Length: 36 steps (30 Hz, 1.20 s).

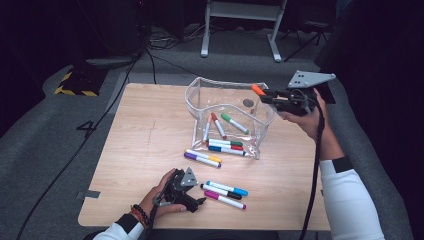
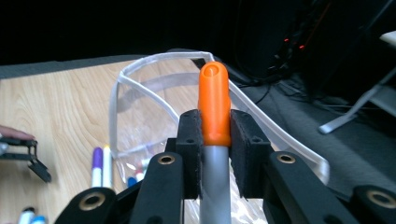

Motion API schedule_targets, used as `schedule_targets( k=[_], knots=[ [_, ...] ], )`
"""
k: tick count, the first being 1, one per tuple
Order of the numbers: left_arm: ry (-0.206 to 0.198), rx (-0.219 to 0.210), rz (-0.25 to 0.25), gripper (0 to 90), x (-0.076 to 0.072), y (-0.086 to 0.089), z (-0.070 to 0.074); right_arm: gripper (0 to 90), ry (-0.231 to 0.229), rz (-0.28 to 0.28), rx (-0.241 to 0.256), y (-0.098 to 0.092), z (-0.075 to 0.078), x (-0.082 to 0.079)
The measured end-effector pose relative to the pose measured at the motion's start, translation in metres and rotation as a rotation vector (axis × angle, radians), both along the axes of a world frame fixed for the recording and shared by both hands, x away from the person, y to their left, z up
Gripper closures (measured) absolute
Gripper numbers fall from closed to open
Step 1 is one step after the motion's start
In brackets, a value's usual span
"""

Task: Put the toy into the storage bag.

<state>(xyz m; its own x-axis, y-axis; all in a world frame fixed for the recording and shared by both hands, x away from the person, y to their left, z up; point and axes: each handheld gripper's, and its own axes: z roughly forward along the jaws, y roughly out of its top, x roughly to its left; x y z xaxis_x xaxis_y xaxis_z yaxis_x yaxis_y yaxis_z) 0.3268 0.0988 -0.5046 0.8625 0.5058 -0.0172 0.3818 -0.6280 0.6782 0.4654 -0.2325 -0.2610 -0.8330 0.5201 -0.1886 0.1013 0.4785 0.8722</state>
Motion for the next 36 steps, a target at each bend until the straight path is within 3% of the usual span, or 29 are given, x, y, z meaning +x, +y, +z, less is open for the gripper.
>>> schedule_targets(
  k=[7,12,13,18,27,28,29,30,34,36],
  knots=[
    [0.002,0.004,0.000,7.4,0.000,0.000,0.000,75.3,0.052,-0.016,-0.065,0.028,-0.018,0.027],
    [0.001,0.004,0.000,7.4,0.000,0.000,0.000,75.2,0.079,-0.038,-0.103,0.037,-0.026,0.039],
    [0.000,0.003,-0.001,7.4,0.000,0.000,0.000,75.2,0.098,-0.057,-0.137,0.041,-0.031,0.045],
    [0.000,0.003,-0.002,7.4,0.000,0.000,0.000,75.2,0.148,-0.076,-0.206,0.048,-0.044,0.055],
    [0.000,0.002,-0.001,7.4,0.000,0.000,0.000,75.1,0.259,-0.099,-0.348,0.064,-0.063,0.063],
    [0.000,0.002,-0.001,7.4,0.000,0.000,0.000,75.0,0.288,-0.075,-0.353,0.066,-0.063,0.063],
    [0.000,0.002,-0.001,7.4,0.000,0.000,0.000,75.0,0.288,-0.075,-0.353,0.066,-0.063,0.063],
    [0.000,0.002,-0.001,7.4,0.000,0.000,0.000,74.9,0.306,-0.044,-0.395,0.069,-0.064,0.061],
    [0.000,0.002,-0.001,7.4,0.000,0.000,0.000,73.3,0.325,-0.013,-0.422,0.073,-0.065,0.057],
    [0.000,0.004,-0.002,7.4,0.000,0.000,0.000,67.4,0.307,-0.037,-0.422,0.073,-0.065,0.058]
  ],
)
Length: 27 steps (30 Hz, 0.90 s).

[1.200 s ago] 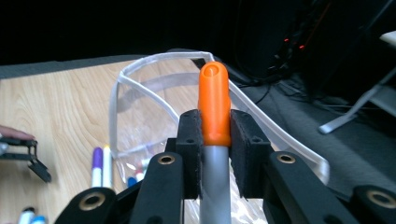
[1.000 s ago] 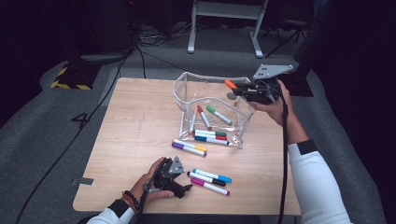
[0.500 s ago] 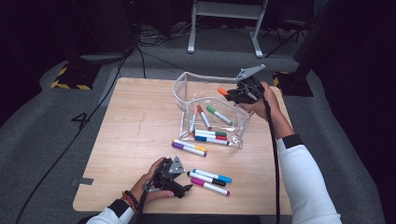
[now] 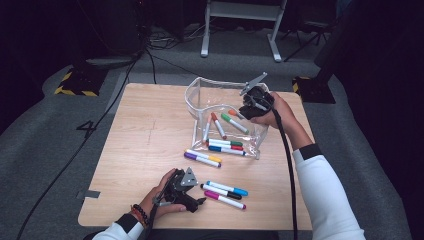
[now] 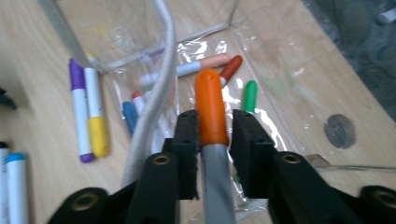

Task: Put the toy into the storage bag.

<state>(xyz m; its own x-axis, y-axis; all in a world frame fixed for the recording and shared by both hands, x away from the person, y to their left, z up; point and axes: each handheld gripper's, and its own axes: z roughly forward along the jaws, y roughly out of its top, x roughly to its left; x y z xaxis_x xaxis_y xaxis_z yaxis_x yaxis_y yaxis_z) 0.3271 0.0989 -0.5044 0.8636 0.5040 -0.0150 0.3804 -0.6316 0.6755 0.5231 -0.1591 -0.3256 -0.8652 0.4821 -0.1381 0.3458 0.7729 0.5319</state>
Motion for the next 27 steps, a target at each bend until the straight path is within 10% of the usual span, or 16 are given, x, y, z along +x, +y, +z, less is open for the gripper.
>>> schedule_targets(
  k=[12,27],
  knots=[
    [0.000,-0.002,-0.001,7.4,0.000,0.000,0.000,47.8,-0.125,-0.053,0.168,-0.030,0.018,-0.019],
    [0.000,-0.002,-0.001,7.4,0.000,0.000,0.000,38.5,-0.235,-0.026,0.345,-0.077,0.032,-0.080]
  ],
)
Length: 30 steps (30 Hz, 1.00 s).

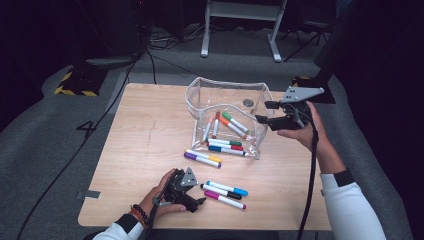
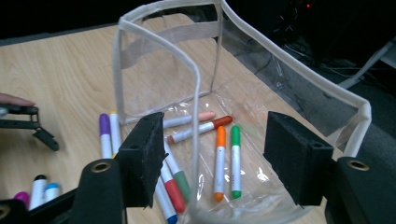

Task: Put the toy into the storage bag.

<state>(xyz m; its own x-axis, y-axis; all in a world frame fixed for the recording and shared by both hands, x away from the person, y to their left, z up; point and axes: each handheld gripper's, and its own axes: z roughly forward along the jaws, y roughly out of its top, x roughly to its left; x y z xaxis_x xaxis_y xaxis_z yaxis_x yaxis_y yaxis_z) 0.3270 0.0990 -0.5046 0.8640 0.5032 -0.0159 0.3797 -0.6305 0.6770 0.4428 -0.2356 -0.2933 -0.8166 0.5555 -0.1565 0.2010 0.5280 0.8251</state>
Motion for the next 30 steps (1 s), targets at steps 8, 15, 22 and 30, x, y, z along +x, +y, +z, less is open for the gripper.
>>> schedule_targets(
  k=[8,15,22,30],
  knots=[
    [0.000,0.000,0.000,7.4,0.000,0.000,0.000,38.3,-0.016,0.034,0.041,-0.028,-0.024,-0.045],
    [0.000,0.000,0.002,7.4,0.000,0.000,0.000,40.0,0.026,0.062,0.003,-0.039,-0.073,-0.080],
    [0.000,-0.001,0.003,7.4,0.000,0.000,0.000,41.3,0.098,0.121,-0.033,-0.027,-0.123,-0.094],
    [0.000,-0.001,0.003,7.4,0.000,0.000,0.000,43.8,0.164,0.204,-0.050,0.003,-0.156,-0.095]
  ],
)
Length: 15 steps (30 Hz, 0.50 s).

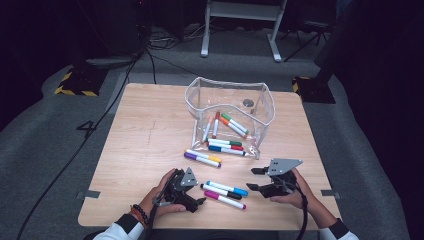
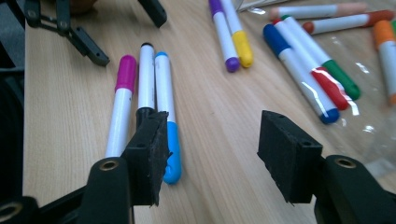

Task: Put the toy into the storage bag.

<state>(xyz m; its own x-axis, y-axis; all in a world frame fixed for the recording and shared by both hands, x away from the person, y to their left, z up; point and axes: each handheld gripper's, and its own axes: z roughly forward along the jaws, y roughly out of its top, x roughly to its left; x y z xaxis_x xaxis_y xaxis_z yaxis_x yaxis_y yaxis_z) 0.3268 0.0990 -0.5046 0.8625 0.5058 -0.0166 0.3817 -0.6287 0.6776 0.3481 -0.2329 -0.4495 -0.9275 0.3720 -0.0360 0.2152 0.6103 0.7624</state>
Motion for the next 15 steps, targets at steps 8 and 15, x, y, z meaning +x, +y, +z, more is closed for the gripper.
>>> schedule_targets(
  k=[8,15],
  knots=[
    [0.000,0.000,0.000,7.4,0.000,0.000,0.000,49.0,0.047,0.046,-0.052,0.026,-0.019,0.005],
    [0.000,0.000,0.000,7.4,0.000,0.000,0.000,53.2,0.072,0.075,-0.084,0.039,-0.032,0.010]
  ],
)
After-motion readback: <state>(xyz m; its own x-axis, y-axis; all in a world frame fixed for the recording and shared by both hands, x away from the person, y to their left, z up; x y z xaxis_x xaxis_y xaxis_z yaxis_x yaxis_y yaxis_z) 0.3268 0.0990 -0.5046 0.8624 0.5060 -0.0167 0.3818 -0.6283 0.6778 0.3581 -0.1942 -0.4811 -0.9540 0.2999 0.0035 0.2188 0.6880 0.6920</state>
